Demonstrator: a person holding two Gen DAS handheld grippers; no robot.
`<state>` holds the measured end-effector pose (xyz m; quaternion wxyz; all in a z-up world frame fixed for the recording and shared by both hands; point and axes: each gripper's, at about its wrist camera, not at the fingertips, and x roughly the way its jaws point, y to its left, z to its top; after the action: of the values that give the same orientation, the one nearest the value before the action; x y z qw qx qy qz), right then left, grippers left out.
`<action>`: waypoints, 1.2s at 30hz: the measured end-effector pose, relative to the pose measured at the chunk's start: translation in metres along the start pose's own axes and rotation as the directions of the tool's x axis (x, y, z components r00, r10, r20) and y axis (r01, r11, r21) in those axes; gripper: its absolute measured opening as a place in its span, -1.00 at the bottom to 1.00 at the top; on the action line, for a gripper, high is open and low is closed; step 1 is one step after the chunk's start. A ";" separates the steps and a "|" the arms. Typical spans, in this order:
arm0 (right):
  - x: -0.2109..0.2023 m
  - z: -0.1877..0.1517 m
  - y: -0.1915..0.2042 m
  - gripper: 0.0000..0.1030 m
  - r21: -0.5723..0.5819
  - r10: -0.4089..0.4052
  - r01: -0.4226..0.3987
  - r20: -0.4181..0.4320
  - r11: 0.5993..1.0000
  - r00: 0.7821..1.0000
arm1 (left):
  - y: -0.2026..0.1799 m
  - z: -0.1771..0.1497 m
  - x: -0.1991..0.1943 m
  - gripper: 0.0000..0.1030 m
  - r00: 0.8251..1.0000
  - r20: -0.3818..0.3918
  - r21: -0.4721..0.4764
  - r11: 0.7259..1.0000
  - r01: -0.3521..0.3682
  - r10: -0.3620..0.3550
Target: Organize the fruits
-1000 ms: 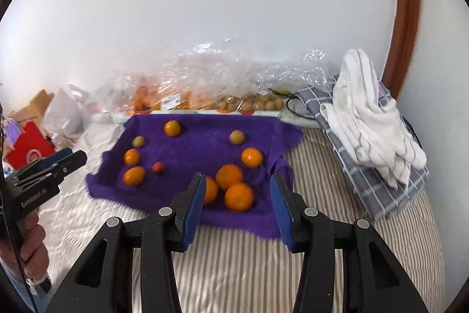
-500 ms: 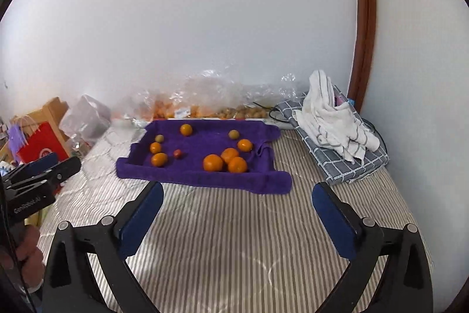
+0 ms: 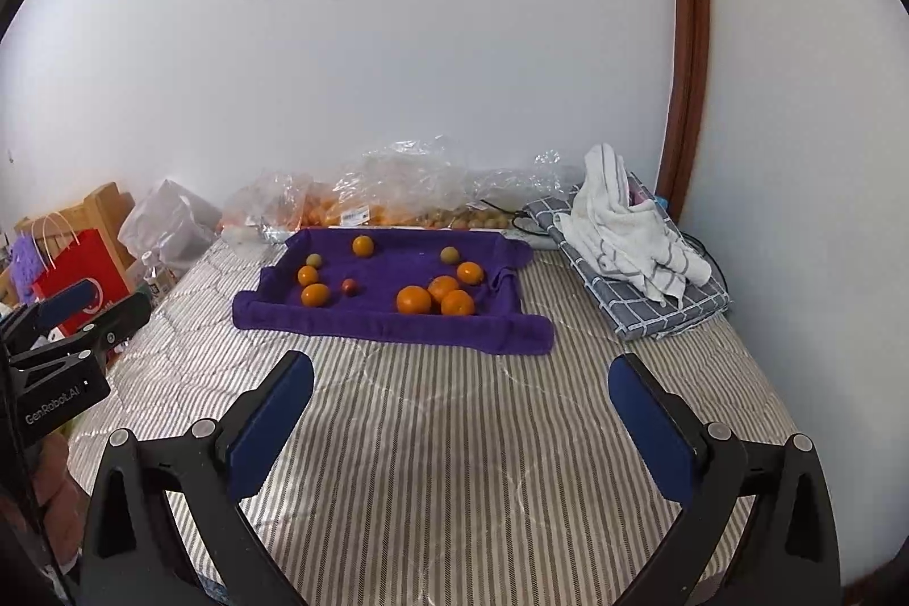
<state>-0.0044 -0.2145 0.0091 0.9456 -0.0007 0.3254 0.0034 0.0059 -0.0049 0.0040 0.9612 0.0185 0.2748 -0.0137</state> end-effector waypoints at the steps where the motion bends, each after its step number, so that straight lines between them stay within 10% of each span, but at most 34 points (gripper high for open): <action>1: -0.002 -0.001 0.000 0.98 -0.002 -0.002 0.002 0.003 1.000 1.000 | -0.001 0.000 0.000 0.53 1.000 -0.001 0.000 1.000 0.002 -0.002; 36: -0.010 -0.005 -0.016 0.98 0.033 -0.013 0.013 0.012 0.999 1.000 | 0.000 -0.003 -0.008 0.53 1.000 0.013 0.002 1.000 0.004 -0.004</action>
<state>-0.0148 -0.2308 0.0112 0.9474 0.0129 0.3198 -0.0081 -0.0027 -0.0047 0.0061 0.9629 0.0189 0.2686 -0.0159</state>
